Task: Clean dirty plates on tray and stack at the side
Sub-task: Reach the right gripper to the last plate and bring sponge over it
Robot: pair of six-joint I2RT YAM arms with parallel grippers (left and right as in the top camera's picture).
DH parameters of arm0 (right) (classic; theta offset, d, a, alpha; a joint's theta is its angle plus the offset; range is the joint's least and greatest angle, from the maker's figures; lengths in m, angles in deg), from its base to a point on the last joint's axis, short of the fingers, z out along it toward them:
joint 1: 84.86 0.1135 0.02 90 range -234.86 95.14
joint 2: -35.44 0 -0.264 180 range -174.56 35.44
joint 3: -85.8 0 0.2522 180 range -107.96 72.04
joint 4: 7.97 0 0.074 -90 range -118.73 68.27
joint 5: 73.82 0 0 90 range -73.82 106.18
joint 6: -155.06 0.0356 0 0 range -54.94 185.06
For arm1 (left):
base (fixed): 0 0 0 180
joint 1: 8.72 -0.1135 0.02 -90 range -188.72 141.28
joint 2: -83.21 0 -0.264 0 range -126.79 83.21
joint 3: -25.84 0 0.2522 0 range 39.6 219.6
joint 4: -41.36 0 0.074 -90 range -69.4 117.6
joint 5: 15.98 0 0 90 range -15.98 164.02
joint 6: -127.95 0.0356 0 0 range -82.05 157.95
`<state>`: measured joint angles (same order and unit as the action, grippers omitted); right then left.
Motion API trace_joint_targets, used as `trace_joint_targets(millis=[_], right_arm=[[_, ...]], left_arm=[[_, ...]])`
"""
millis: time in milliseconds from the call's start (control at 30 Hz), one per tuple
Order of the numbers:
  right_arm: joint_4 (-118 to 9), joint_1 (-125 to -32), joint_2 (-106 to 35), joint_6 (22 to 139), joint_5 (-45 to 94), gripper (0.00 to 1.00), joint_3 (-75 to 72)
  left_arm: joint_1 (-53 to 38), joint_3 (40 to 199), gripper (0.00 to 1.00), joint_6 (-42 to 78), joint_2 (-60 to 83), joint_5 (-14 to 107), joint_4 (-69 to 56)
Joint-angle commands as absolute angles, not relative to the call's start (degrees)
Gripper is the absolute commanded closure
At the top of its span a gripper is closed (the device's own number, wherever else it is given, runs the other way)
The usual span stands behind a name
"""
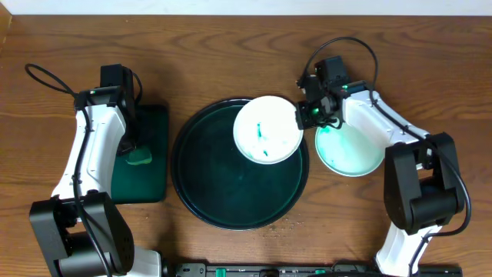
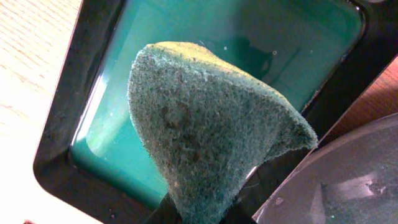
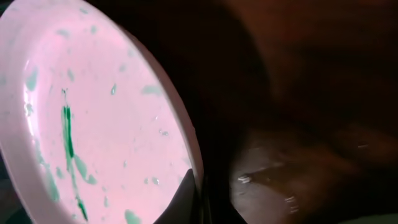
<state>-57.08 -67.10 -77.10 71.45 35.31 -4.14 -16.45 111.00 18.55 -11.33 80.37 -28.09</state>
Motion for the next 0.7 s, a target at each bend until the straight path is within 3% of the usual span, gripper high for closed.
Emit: trace_joint_targets(millis=[0,367,667], right_arm=[[-58.68,-63.60,-73.47,76.22,38.31,0.99,-5.28],[-59.81,-54.84,-77.05,89.57,34.44,0.99,-4.43],[-58.68,-55.19,-82.87,92.92,36.82,0.99,-4.45]], left_arm=[[-16.73,112.20,0.93,19.45,-10.13,80.33,-28.28],[-12.97,111.94,0.93,19.43,-10.13,73.24,-27.36],[-3.86,111.89,0.93,16.54,-10.22,73.13,-25.86]])
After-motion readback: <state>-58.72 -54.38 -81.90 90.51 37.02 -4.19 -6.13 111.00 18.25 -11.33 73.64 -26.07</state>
